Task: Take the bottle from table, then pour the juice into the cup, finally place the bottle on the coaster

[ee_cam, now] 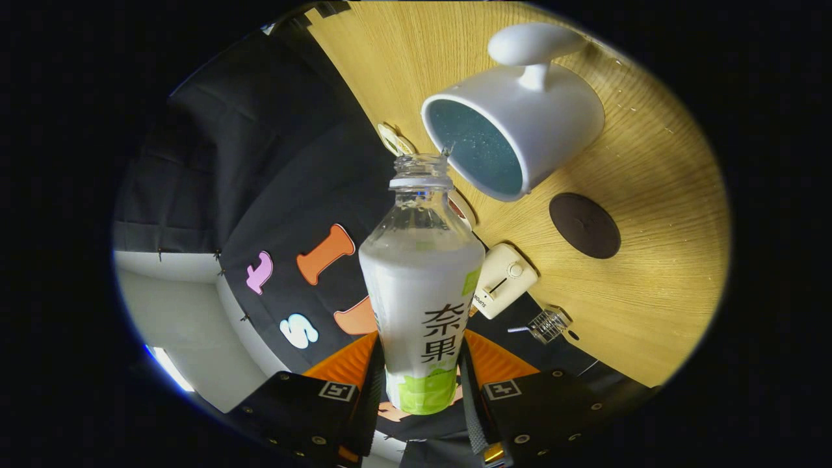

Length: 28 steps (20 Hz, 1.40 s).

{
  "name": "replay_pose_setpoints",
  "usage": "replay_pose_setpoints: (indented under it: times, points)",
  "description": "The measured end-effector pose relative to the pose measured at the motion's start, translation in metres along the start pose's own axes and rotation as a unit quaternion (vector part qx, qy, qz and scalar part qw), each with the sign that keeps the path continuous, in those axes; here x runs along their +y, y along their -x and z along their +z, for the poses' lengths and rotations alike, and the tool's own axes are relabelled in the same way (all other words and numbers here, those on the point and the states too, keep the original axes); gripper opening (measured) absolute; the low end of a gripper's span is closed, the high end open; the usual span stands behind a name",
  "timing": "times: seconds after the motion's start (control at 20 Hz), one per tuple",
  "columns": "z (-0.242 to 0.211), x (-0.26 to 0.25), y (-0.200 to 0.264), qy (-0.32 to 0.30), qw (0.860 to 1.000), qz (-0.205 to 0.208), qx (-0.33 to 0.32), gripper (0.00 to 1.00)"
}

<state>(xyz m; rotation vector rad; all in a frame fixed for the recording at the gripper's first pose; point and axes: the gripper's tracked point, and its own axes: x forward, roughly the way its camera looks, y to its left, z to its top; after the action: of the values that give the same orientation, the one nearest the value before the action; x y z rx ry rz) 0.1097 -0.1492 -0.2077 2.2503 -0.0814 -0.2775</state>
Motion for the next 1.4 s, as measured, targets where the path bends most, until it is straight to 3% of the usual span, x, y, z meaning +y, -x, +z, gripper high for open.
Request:
replay_pose_setpoints:
  times: [0.25, 0.45, 0.6, 0.75, 0.9, 1.15, 1.3, 1.4]
  points:
    - [0.004, -0.004, 0.000, -0.005, 1.000, -0.003, -0.006, 0.57]
    - [0.006, -0.012, -0.002, 0.032, 0.999, -0.019, -0.006, 0.57]
    - [0.007, -0.031, -0.004, 0.117, 0.992, -0.057, -0.002, 0.57]
    - [0.011, -0.058, -0.004, 0.214, 0.972, -0.096, 0.007, 0.57]
    - [0.015, -0.073, -0.002, 0.302, 0.947, -0.109, 0.013, 0.57]
    - [0.014, -0.074, -0.001, 0.448, 0.888, -0.098, 0.014, 0.57]
    - [0.008, -0.062, -0.005, 0.537, 0.841, -0.064, 0.013, 0.57]
    - [0.005, -0.055, -0.008, 0.599, 0.799, -0.051, 0.010, 0.57]
